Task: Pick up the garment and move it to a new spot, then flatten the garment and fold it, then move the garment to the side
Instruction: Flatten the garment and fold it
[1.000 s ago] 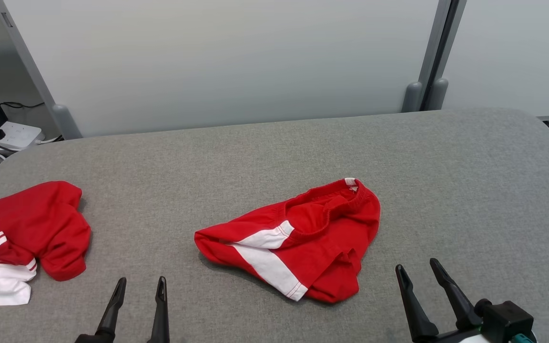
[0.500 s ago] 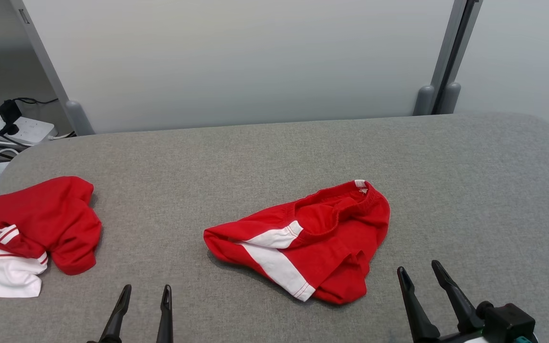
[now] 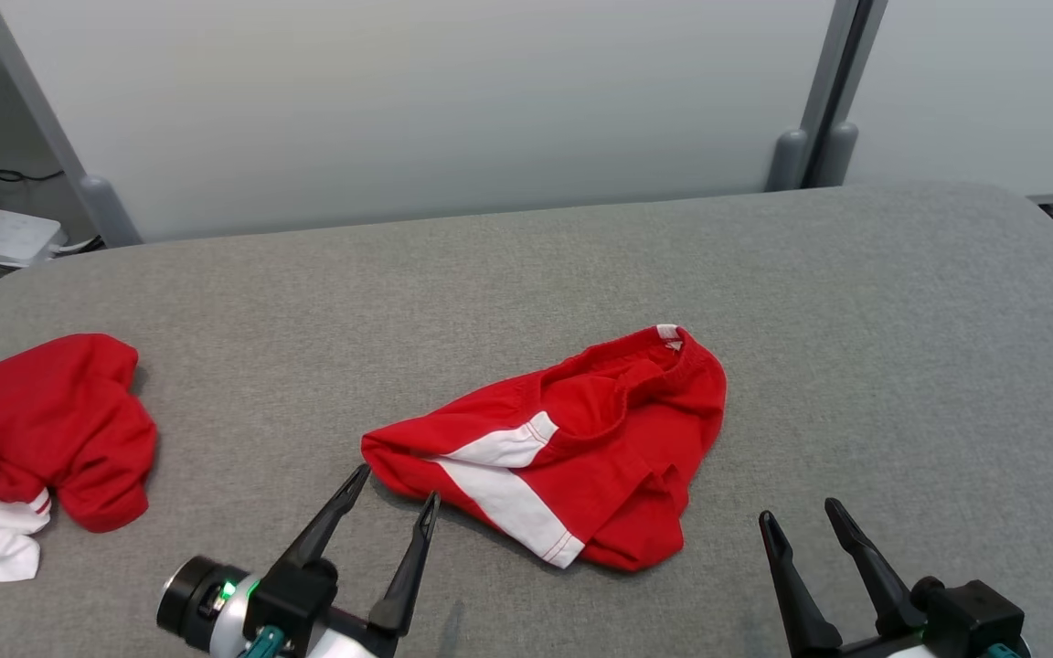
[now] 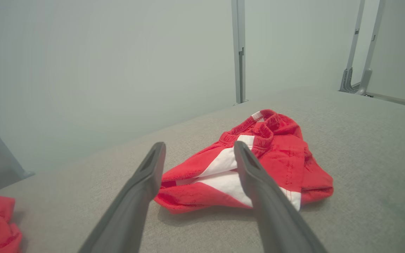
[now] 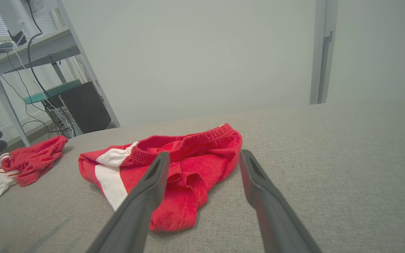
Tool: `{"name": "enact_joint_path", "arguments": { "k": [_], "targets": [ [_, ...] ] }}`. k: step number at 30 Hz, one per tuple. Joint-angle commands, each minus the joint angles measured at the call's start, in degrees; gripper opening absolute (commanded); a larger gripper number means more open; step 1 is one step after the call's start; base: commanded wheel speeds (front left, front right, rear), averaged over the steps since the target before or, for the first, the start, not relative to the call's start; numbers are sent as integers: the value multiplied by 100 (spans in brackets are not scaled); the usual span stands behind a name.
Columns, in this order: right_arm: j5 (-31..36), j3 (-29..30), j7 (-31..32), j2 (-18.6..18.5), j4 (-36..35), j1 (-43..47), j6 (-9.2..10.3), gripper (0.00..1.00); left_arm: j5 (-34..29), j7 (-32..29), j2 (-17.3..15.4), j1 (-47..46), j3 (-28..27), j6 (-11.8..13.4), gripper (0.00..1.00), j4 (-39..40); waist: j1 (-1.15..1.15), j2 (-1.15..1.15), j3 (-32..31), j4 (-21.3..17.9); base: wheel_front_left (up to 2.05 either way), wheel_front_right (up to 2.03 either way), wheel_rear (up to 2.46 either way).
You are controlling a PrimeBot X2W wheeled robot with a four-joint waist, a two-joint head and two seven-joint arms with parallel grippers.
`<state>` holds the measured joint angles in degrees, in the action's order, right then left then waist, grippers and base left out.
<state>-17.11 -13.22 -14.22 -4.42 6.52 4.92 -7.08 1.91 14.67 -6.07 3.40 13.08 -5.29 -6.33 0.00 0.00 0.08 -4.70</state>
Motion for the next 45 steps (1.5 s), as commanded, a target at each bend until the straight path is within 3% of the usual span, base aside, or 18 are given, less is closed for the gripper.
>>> {"name": "enact_joint_path", "arguments": {
  "k": [1,11,16,17,22,23,24,25,32,35,38,45],
  "targets": [
    [-3,-129,-78,-93,-142,-250,-41,100,-45,33,-31,-576,-76,-72,100,-78,0,0,102,-113,0,0,0],
    [-68,-241,-78,-105,-145,-423,-41,100,30,-236,-273,-1942,760,-210,100,-1289,0,0,425,-505,0,0,0],
    [-142,-363,-78,-125,-155,-556,-41,100,385,-660,-638,-2558,1430,-218,100,-1929,0,0,622,-722,0,0,0],
    [-206,-474,-78,-136,-158,-609,-41,100,460,-662,-839,-2981,1750,-218,100,-2300,0,0,737,-826,0,0,0],
    [-255,-589,-78,-148,-140,-664,-41,100,427,-645,-864,-3268,1994,-219,97,-2719,0,0,823,-850,0,0,0],
    [-272,-642,-78,-160,-124,-681,-41,100,439,-628,-854,-3318,2026,-219,52,-2794,0,0,841,-843,0,0,0],
    [-291,-696,-78,-175,-109,-703,-41,100,463,-599,-835,-3366,2059,-219,19,-2857,0,0,858,-831,0,0,0],
    [-317,-748,-78,-187,-98,-729,-41,100,523,-562,-805,-3410,2075,-219,0,-2912,0,0,882,-811,0,0,0],
    [-731,-1481,-78,-291,260,-1092,-41,100,1177,-114,-424,-3646,1551,-92,0,-2999,0,0,989,-589,0,0,0],
    [-1071,-2059,-78,-326,595,-1374,-41,100,1367,-40,-305,-3707,1361,-27,0,-2969,0,0,1038,-447,0,0,0],
    [-1384,-2583,-78,-339,978,-1681,-41,100,1420,-5,-230,-3780,1305,-6,0,-2975,0,0,1079,-291,0,0,0],
    [-1895,-3155,-78,-239,1709,-2209,-41,100,1419,26,-53,-3974,1332,-14,0,-3028,0,0,1186,40,0,0,0]
  ]
}}
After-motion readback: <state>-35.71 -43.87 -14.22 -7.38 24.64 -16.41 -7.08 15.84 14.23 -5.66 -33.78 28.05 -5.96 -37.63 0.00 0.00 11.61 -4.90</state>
